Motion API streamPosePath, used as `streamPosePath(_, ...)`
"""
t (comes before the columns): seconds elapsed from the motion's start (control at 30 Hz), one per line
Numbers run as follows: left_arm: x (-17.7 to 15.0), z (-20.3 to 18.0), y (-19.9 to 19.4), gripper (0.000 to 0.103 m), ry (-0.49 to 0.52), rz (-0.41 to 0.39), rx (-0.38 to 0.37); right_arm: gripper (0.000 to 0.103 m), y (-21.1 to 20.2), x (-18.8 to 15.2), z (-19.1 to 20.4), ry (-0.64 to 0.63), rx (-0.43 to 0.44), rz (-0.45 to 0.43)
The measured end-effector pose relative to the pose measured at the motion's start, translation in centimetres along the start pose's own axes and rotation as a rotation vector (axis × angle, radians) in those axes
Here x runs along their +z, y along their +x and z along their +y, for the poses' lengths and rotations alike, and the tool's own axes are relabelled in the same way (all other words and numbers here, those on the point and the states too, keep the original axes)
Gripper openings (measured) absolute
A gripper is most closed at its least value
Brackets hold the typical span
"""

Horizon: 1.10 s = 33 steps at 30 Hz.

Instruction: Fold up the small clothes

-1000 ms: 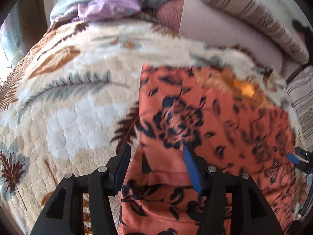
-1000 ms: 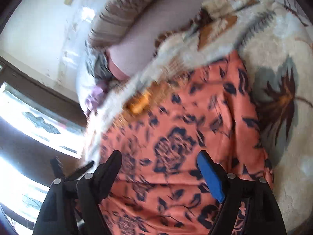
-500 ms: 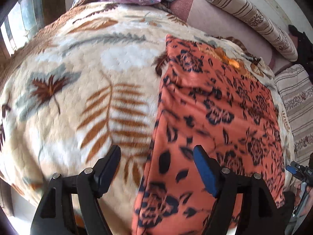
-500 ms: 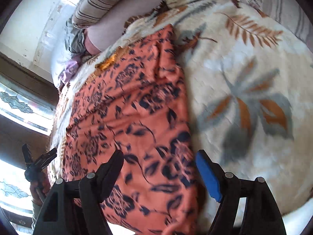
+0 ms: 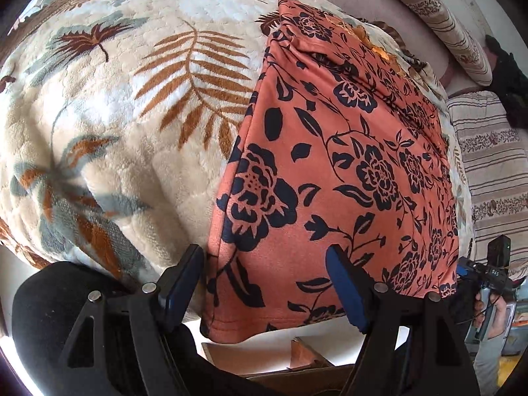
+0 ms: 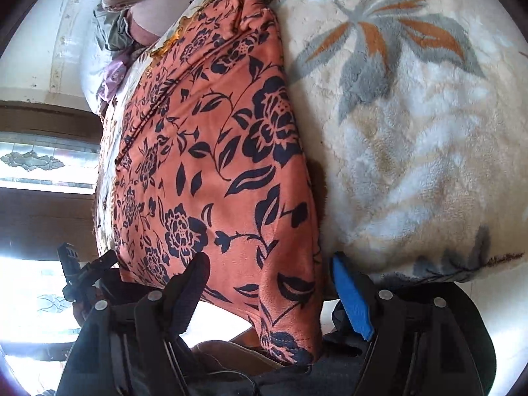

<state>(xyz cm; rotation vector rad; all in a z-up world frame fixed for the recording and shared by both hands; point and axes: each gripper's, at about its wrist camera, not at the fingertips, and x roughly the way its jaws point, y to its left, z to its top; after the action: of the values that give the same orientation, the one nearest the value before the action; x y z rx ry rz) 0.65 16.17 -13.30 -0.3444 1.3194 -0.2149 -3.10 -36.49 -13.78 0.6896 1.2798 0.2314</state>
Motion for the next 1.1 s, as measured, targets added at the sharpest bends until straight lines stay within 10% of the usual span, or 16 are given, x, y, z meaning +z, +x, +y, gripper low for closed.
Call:
streamPosePath(0.17, 0.2, 1.3, 0.8, 0.072, -0.061, 0.018, -0.007, 0.062, 1.2, 0.0, -0.1, -0.017, -0.028, 0.024)
streamPosePath(0.27, -0.2, 1.3, 0.5, 0.052, -0.043, 0.025, 0.031, 0.051, 0.9, -0.4, 0.0, -0.031, -0.051, 0.019)
streamPosePath(0.5, -0.7, 1.2, 0.6, 0.054, 0.006, 0.028, 0.077, 0.048, 0.4, -0.8, -0.4, -0.022, -0.057, 0.003)
streamPosePath(0.6, -0.6, 0.7, 0.3, 0.008, 0.046, 0.02, 0.126, 0.023, 0.7, -0.7, -0.2, -0.04, -0.091, 0.008)
streamPosePath(0.67, -0.3, 0.5, -1.2, 0.006, 0.044, -0.007, 0.081, 0.009, 0.1, -0.6, -0.5, -0.014, -0.069, -0.008)
streamPosePath(0.83, 0.5, -0.5, -6.1, 0.006, 0.059, -0.147, -0.035, 0.008, -4.2, -0.3, 1.0, 0.002, 0.078, -0.13)
streamPosePath(1.1, 0.4, 0.8, -0.6, 0.006, 0.023, -0.007, 0.031, 0.009, -0.7, -0.2, -1.1, 0.065, 0.097, -0.053)
